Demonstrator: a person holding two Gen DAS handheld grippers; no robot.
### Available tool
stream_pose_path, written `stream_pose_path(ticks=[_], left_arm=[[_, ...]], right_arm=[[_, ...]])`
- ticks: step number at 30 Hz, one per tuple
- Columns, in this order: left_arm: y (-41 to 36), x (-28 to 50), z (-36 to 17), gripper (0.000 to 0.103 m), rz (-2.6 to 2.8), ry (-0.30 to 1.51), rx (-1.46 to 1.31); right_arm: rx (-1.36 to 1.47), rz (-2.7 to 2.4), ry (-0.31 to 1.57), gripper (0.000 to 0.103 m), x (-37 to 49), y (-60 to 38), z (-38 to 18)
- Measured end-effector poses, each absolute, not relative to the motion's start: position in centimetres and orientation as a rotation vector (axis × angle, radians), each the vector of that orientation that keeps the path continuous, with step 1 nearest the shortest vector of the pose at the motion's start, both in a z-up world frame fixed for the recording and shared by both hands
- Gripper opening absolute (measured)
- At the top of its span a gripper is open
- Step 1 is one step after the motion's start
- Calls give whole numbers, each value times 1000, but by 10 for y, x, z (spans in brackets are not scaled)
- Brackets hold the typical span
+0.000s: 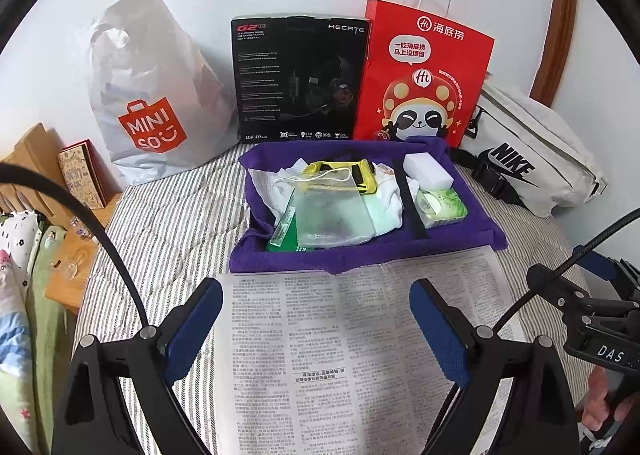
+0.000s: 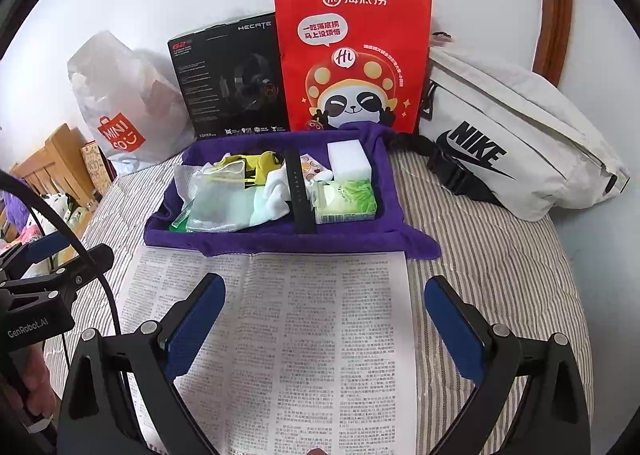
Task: Organize soft objects
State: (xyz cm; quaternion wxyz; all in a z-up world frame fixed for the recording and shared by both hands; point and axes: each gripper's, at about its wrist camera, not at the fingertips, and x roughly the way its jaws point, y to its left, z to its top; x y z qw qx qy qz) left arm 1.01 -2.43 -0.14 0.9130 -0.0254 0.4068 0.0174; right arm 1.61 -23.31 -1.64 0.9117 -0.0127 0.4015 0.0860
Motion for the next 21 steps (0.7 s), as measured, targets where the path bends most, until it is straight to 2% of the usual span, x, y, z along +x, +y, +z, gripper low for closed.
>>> stream_pose_path(ticks=[21], left_arm=[[-26, 8, -4, 95, 36, 841, -53]], right_arm=[[-35, 171, 822, 99, 11, -235, -14]])
